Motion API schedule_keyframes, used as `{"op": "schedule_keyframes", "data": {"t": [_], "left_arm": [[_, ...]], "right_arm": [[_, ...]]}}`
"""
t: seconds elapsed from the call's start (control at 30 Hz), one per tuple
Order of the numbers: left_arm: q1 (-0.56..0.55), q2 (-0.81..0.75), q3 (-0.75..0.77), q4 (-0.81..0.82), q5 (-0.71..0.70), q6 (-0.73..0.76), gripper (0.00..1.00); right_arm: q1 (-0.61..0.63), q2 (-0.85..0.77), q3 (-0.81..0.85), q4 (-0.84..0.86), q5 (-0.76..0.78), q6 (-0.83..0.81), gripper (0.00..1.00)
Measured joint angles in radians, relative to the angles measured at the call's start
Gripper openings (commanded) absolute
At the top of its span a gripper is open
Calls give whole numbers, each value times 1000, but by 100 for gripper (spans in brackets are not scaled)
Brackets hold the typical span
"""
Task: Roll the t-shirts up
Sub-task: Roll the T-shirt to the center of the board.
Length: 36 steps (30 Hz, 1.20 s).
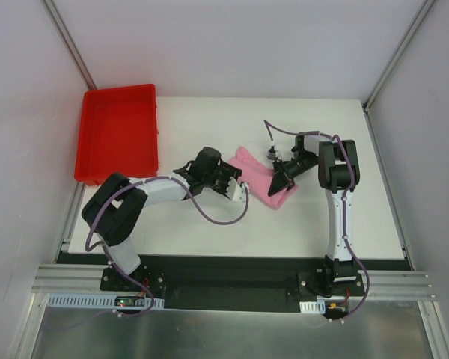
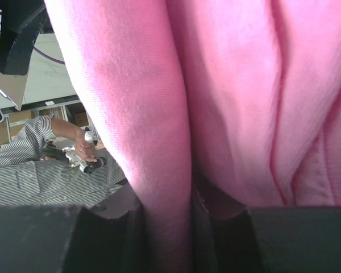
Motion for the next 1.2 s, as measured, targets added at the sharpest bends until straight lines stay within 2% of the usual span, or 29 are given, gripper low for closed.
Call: {"op": "schedule_keyframes", "data": {"t": [0.33, 0.53, 0.57, 0.63, 0.7, 0.83, 0.87, 0.9, 0.93, 1.0, 1.1, 1.2], "left_arm": [[0, 142, 11, 92, 0, 167, 45], [0, 230, 90, 102, -19, 256, 20], [0, 244, 131, 58, -20, 245, 16], [0, 274, 258, -85, -21, 195, 0], [0, 301, 369, -216, -20, 158, 0], [0, 304, 455, -440, -10, 151, 0], [0, 306, 483, -509, -4, 151, 0], [-1, 308, 518, -585, 3, 150, 0], [-4, 312, 558, -663, 9, 149, 0], [-13, 325, 645, -815, 18, 148, 0], [-33, 380, 832, -1090, 50, 140, 0], [-45, 423, 937, -1252, 85, 116, 0]], "right_arm": [[0, 1, 1, 2, -2, 8, 14], [0, 1, 2, 6, -7, 11, 14], [0, 1, 2, 7, -9, 11, 14], [0, 1, 2, 10, -13, 13, 17], [-1, 1, 3, 14, -17, 14, 22], [-1, 1, 3, 14, -16, 16, 35], [0, 1, 3, 13, -16, 16, 50], [1, 1, 3, 8, -17, 17, 92], [2, 1, 3, -5, -26, 24, 96], [3, -19, 10, -74, -79, 28, 96], [11, -60, 32, -33, -45, 11, 96], [7, -84, 33, -17, -7, 5, 96]]}}
